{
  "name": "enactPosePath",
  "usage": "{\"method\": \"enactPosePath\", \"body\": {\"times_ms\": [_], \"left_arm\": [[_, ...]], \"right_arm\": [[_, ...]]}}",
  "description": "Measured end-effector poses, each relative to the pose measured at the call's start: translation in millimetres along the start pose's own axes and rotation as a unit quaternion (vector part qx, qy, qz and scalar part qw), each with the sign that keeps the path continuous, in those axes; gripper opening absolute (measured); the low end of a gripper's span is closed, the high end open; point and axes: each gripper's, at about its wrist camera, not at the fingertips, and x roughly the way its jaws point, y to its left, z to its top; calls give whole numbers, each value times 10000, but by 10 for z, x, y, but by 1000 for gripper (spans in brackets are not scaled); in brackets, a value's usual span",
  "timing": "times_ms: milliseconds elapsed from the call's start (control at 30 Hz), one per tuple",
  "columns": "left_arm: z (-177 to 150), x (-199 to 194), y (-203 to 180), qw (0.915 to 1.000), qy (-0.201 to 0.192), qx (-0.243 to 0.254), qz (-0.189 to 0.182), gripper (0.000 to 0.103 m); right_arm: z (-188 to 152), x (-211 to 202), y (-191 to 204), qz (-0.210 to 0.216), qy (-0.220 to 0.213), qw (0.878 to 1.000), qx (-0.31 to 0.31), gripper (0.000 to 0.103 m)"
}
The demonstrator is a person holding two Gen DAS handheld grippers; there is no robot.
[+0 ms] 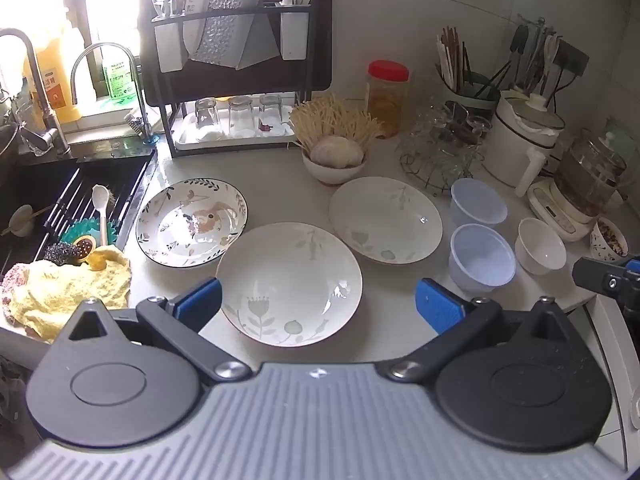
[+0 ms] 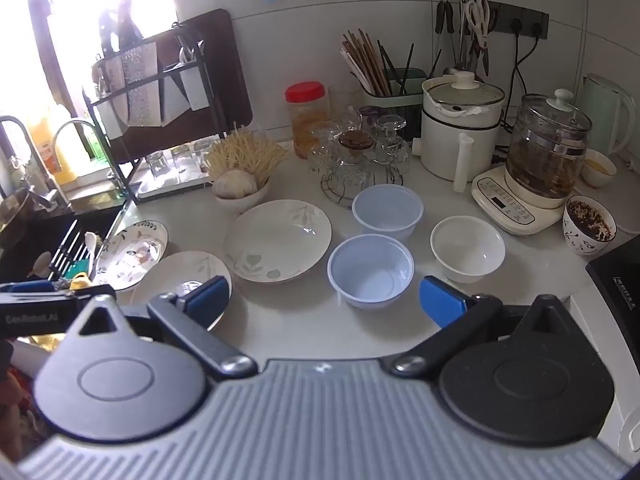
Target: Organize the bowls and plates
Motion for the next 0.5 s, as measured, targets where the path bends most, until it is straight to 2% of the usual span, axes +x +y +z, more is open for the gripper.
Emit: {"method": "enactPosePath", "body": {"times_ms": [500], "left_arm": [[49,17,20,10000,-35,-29,16,103]], "right_arm": [[22,82,-6,48,70,9999,73,103]]}}
